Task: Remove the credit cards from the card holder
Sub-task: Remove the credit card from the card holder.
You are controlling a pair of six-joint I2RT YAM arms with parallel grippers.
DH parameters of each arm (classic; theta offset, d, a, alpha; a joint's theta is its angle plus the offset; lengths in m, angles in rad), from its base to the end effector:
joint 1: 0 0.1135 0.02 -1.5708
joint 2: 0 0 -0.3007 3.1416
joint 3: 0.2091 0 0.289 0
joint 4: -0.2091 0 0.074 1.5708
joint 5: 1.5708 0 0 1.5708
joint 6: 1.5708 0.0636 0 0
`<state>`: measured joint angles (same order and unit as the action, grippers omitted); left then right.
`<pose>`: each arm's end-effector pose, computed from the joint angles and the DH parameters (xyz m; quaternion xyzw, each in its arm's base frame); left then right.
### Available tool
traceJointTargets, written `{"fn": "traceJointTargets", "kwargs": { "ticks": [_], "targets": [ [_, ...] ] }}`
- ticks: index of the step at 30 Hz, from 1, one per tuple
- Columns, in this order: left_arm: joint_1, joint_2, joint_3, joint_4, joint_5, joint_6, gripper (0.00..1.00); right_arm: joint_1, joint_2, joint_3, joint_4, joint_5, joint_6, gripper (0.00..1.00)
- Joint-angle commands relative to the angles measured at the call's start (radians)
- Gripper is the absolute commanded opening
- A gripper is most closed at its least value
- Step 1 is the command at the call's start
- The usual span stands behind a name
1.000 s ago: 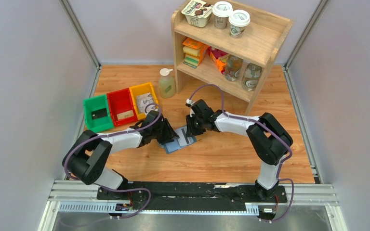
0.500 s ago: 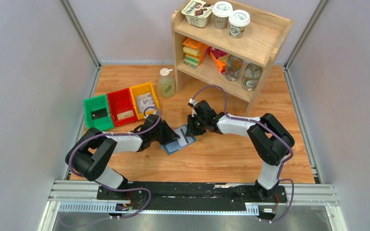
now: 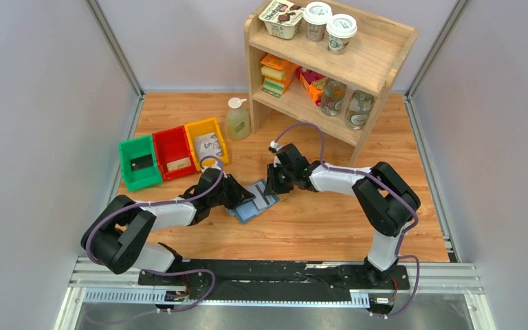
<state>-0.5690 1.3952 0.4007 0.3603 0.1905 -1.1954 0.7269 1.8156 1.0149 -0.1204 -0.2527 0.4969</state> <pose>0.2309 -0.1619 0.1244 -0.2328 0.8583 -0.4009 0.2200 0.2994 0.2875 0.1361 -0.1478 0.9293 0.2796 0.1906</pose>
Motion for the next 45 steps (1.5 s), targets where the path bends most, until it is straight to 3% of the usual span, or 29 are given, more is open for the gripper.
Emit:
{"fn": "traceJointTargets", "kwargs": {
  "ticks": [1,18,25,34,45],
  "targets": [
    [-0.005,-0.044,-0.008,0.085,0.02,-0.012,0.22,0.009,0.027,-0.019,-0.032,-0.002,0.002,0.21],
    [-0.006,0.047,-0.033,0.264,0.04,0.016,0.17,0.009,0.047,-0.03,-0.012,-0.034,0.023,0.21],
    [-0.006,0.03,-0.082,0.272,0.032,0.005,0.0,0.002,0.057,-0.042,0.001,-0.036,0.037,0.21],
    [-0.005,-0.084,-0.183,0.148,-0.025,-0.023,0.0,-0.015,0.077,-0.052,0.001,-0.033,0.052,0.2],
    [-0.005,-0.16,-0.192,-0.043,-0.057,-0.035,0.0,-0.014,0.015,-0.047,0.002,-0.053,0.045,0.22]
  ]
}}
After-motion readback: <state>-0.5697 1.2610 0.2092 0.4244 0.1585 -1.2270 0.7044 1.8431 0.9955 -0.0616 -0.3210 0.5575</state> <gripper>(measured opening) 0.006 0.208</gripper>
